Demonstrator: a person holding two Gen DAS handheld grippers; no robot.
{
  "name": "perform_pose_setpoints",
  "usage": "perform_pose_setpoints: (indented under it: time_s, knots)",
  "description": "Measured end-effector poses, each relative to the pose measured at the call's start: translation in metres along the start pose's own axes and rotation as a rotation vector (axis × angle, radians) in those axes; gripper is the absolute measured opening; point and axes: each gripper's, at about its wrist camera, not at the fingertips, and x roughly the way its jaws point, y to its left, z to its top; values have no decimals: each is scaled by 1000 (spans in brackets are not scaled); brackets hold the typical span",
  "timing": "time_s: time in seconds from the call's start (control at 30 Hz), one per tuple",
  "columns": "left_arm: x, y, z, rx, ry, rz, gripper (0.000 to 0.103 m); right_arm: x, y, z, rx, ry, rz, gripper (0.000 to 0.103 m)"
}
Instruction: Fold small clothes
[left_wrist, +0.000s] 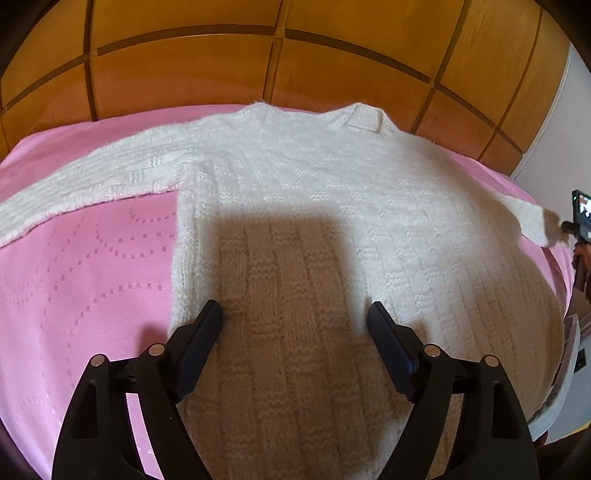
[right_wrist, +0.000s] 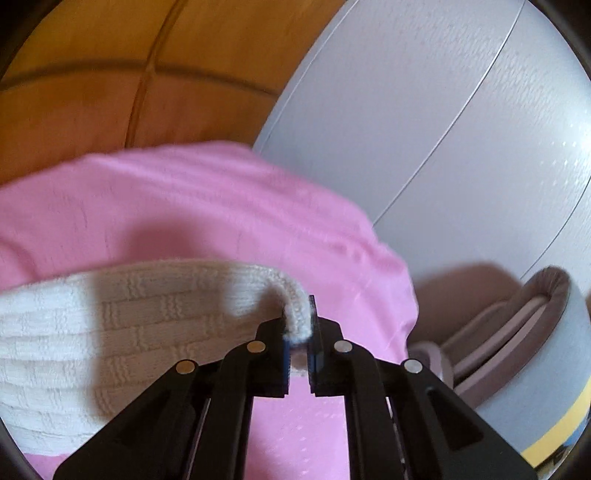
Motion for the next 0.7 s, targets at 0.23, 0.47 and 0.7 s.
perform_pose_setpoints:
  time_s: [0.23,0.47,0.7]
  knots:
    - [-28,22,10,-106,-47,-30,80,-56,14,-33,59,-29,348,57]
    - [-45,74,-8,-316,-53,-27,80,-119,77,-88,31,246,1189,74]
    - [-58,89,-47,-381,2,-213,74,-175,103,-153,-109,352,1481,75]
